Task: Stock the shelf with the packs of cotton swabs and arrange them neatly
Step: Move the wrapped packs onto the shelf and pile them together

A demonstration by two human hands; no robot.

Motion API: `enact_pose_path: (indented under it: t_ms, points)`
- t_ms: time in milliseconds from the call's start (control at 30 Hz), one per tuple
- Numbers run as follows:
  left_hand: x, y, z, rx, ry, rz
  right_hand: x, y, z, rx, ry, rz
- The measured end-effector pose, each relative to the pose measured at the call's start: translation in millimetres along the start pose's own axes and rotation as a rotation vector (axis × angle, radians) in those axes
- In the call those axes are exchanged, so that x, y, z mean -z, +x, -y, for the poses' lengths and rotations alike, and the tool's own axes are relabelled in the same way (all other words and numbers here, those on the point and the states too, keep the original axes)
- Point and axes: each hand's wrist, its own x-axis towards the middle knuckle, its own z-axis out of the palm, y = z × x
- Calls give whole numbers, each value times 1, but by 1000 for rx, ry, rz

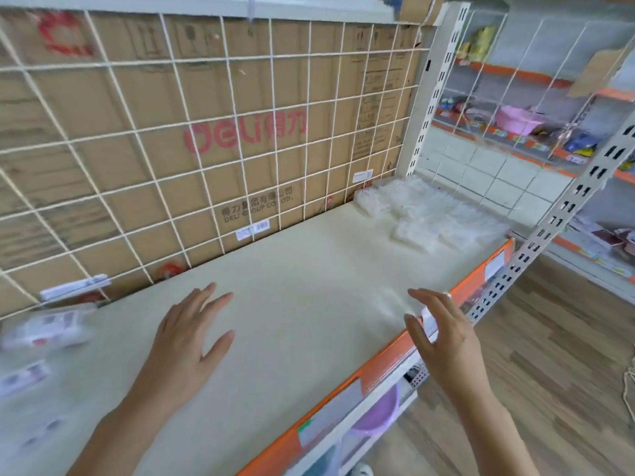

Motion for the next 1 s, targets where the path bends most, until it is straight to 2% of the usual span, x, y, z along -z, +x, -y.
enact_pose_path:
  t_ms: [200,367,567,733,1000]
  points:
    - [49,-76,28,231,66,-88,-27,2,61,160,45,113]
    - [84,-137,35,472,75,-260,-63,13,107,360,154,255]
    - [115,-210,12,728,240,-339,-97,17,158,548,356,474]
    - [121,-269,-20,945,337,-427,-116,4,188,747,424,622]
    - [126,-348,-73,1186,407,-563,-132,-33,228,942,497,801]
